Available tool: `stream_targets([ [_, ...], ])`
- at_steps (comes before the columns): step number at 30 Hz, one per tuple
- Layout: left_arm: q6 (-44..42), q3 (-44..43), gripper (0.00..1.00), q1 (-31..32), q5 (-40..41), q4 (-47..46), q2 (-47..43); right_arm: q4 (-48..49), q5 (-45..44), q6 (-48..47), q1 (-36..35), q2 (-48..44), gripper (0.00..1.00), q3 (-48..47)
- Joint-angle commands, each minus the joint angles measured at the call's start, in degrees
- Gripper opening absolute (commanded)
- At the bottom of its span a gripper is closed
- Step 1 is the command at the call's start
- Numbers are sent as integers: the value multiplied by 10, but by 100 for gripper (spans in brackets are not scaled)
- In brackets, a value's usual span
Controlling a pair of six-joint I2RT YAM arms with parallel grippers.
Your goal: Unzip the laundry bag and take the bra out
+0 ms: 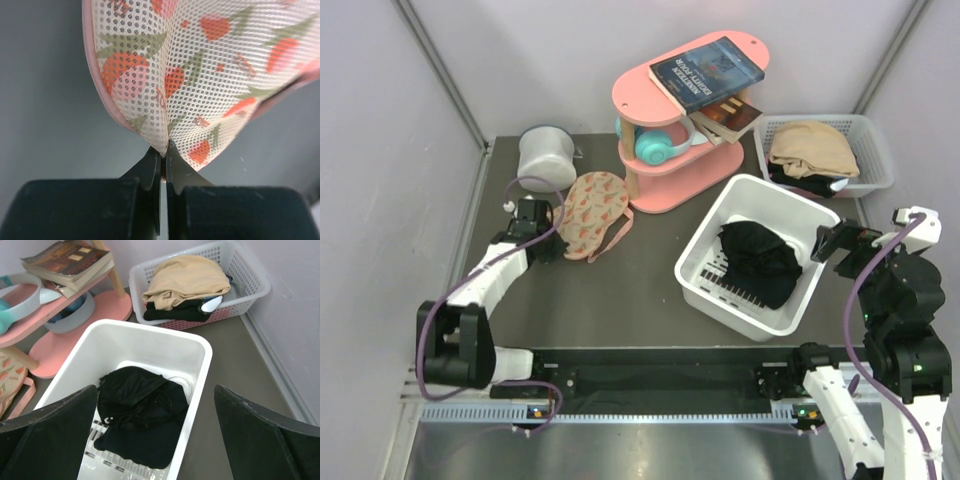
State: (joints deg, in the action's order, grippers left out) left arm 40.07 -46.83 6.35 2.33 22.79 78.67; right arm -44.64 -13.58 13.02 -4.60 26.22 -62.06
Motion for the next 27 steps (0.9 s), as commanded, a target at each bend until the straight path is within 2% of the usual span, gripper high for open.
stream_targets([
  [1,-41,-8,0,-2,-13,62,-122,-7,35,-2,3,11,99,-24],
  [5,-70,-22,0,-2,-38,177,-187,17,101,9,3,34,97,-22],
  [8,-66,-27,0,-1,-65,221,-239,41,158,17,2,52,93,-12],
  [14,-77,-69,0,-1,-51,315,-336,103,240,48,1,92,91,-3],
  [20,-112,-103,0,-1,-45,369,-368,150,241,59,-34,151,89,-25],
  [22,-117,-107,0,-1,-43,375,-374,168,219,61,-86,172,89,-35],
  [23,-120,-110,0,-1,-43,374,-377,173,175,61,-112,194,89,-45],
  [24,-122,-111,0,-1,-46,372,-382,179,147,58,-179,207,89,-52],
  [27,-133,-123,0,-1,-46,379,-384,190,74,59,-298,272,91,-75],
])
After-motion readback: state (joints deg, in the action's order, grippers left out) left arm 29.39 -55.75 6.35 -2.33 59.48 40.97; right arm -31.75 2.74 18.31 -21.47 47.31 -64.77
